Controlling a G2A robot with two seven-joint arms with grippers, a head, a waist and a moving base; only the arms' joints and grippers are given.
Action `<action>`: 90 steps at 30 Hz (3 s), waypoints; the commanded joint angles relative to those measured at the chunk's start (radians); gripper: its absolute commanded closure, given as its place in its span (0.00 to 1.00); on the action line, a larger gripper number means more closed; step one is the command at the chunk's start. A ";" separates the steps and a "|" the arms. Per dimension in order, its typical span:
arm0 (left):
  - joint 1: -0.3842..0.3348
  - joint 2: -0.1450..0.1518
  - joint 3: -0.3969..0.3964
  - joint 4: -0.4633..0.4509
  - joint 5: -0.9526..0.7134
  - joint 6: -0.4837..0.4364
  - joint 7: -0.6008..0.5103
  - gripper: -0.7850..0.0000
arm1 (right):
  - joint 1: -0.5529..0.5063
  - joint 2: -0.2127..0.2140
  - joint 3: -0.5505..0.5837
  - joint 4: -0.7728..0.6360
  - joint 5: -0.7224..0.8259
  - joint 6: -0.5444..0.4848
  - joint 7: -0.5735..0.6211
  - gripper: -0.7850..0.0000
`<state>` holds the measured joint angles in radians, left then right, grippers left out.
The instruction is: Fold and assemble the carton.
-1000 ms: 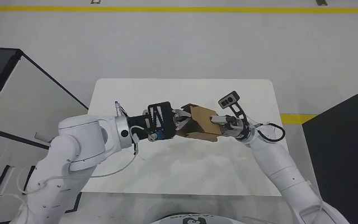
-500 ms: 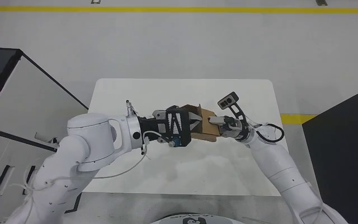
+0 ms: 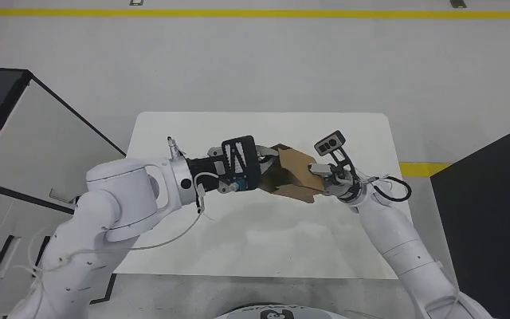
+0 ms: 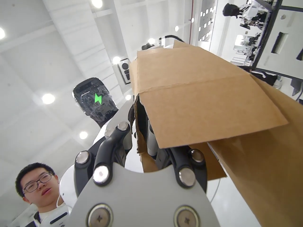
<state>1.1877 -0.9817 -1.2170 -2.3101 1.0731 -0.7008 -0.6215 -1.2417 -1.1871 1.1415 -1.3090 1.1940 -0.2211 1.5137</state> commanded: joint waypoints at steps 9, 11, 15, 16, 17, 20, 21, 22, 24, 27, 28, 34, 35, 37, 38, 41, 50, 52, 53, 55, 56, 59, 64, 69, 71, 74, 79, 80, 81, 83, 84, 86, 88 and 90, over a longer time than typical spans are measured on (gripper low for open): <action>0.028 0.004 -0.011 -0.011 0.025 0.013 0.029 1.00 | -0.001 -0.003 -0.004 -0.024 -0.018 0.012 0.022 1.00; 0.026 0.003 -0.008 -0.010 0.034 0.019 0.034 1.00 | -0.005 -0.001 -0.006 -0.038 -0.025 0.016 0.022 1.00; 0.018 0.003 0.001 -0.004 0.049 0.020 0.037 1.00 | -0.012 0.004 -0.009 -0.063 -0.034 0.020 0.022 1.00; 0.015 0.002 0.004 -0.003 0.052 0.021 0.038 1.00 | -0.013 0.006 -0.009 -0.065 -0.038 0.020 0.022 1.00; 0.012 0.002 0.007 -0.002 0.052 0.023 0.041 1.00 | -0.014 0.007 -0.008 -0.068 -0.041 0.020 0.022 1.00; 0.002 0.000 0.019 0.002 0.058 0.022 0.044 1.00 | -0.016 0.012 -0.009 -0.076 -0.049 0.022 0.022 1.00; -0.001 0.000 0.023 0.004 0.058 0.022 0.045 1.00 | -0.016 0.014 -0.009 -0.078 -0.052 0.021 0.022 1.00; -0.005 -0.001 0.027 0.006 0.059 0.021 0.045 1.00 | -0.017 0.016 -0.009 -0.081 -0.053 0.021 0.022 1.00; -0.013 -0.001 0.034 0.012 0.061 0.020 0.043 1.00 | -0.018 0.019 -0.010 -0.084 -0.057 0.020 0.022 1.00; -0.024 -0.003 0.047 0.022 0.061 0.013 0.041 1.00 | -0.018 0.024 -0.012 -0.092 -0.067 0.019 0.022 1.00; -0.027 -0.003 0.052 0.025 0.060 0.012 0.039 1.00 | -0.018 0.026 -0.013 -0.095 -0.071 0.019 0.022 1.00; -0.042 -0.005 0.071 0.036 0.060 0.014 0.029 1.00 | -0.017 0.036 -0.014 -0.096 -0.086 0.010 0.022 1.00; -0.043 -0.006 0.072 0.038 0.059 0.014 0.028 1.00 | -0.017 0.038 -0.014 -0.095 -0.085 0.008 0.022 1.00; -0.048 -0.005 0.069 0.040 0.061 0.013 0.021 1.00 | -0.018 0.040 -0.012 -0.091 -0.077 0.004 0.022 1.00; -0.049 -0.005 0.067 0.041 0.061 0.012 0.017 1.00 | -0.018 0.041 -0.010 -0.085 -0.075 0.001 0.022 1.00; -0.051 -0.003 0.056 0.040 0.062 0.007 0.002 1.00 | -0.014 0.043 -0.007 -0.075 -0.073 -0.005 0.022 1.00; -0.059 0.002 0.046 0.047 0.103 -0.013 -0.020 1.00 | -0.001 0.050 -0.020 -0.080 -0.082 -0.011 0.022 1.00; -0.061 0.001 0.052 0.050 0.106 -0.014 -0.016 1.00 | 0.001 0.051 -0.025 -0.082 -0.083 -0.013 0.022 1.00; -0.062 0.001 0.055 0.051 0.108 -0.014 -0.014 1.00 | 0.001 0.052 -0.026 -0.081 -0.082 -0.014 0.022 1.00; -0.064 0.001 0.057 0.053 0.110 -0.011 -0.012 1.00 | 0.002 0.054 -0.025 -0.071 -0.078 -0.020 0.022 1.00; -0.064 0.001 0.054 0.055 0.107 -0.004 -0.009 1.00 | 0.001 0.054 -0.021 -0.061 -0.073 -0.025 0.022 1.00; -0.058 0.003 0.039 0.054 0.101 -0.002 -0.011 1.00 | 0.003 0.053 -0.009 -0.035 -0.056 -0.039 0.022 1.00; -0.034 0.007 0.022 0.039 0.068 -0.023 -0.010 1.00 | 0.003 0.048 -0.001 -0.021 -0.044 -0.050 0.017 1.00; -0.022 0.010 0.023 0.030 0.052 -0.044 -0.002 1.00 | 0.006 0.042 -0.004 -0.024 -0.047 -0.046 0.022 1.00; -0.022 0.010 0.026 0.030 0.049 -0.043 0.000 1.00 | 0.008 0.040 -0.008 -0.029 -0.050 -0.045 0.022 1.00; -0.026 0.011 0.027 0.038 0.051 -0.044 0.005 1.00 | 0.009 0.038 -0.013 -0.039 -0.060 -0.041 0.022 1.00; -0.032 0.012 0.025 0.046 0.058 -0.049 0.007 1.00 | 0.009 0.039 -0.022 -0.055 -0.085 -0.038 0.022 1.00; -0.033 0.012 0.025 0.046 0.060 -0.049 0.006 1.00 | 0.009 0.039 -0.024 -0.057 -0.090 -0.039 0.022 1.00; -0.034 0.012 0.024 0.045 0.065 -0.049 0.003 1.00 | 0.009 0.040 -0.025 -0.060 -0.093 -0.040 0.022 1.00; -0.034 0.013 0.025 0.042 0.073 -0.048 0.001 1.00 | 0.009 0.041 -0.026 -0.063 -0.097 -0.042 0.022 1.00; -0.034 0.013 0.025 0.042 0.074 -0.047 0.002 1.00 | 0.009 0.041 -0.027 -0.065 -0.097 -0.043 0.022 1.00; -0.036 0.013 0.027 0.042 0.077 -0.050 0.003 1.00 | 0.007 0.042 -0.028 -0.069 -0.099 -0.045 0.022 1.00; -0.037 0.014 0.031 0.043 0.079 -0.052 0.004 1.00 | 0.006 0.043 -0.030 -0.074 -0.100 -0.046 0.022 1.00; -0.040 0.013 0.036 0.042 0.083 -0.051 0.004 1.00 | 0.005 0.045 -0.031 -0.078 -0.105 -0.046 0.022 1.00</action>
<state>1.1493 -0.9681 -1.1838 -2.2672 1.1540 -0.7528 -0.6172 -1.2362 -1.1431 1.1110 -1.3851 1.0921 -0.2671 1.5359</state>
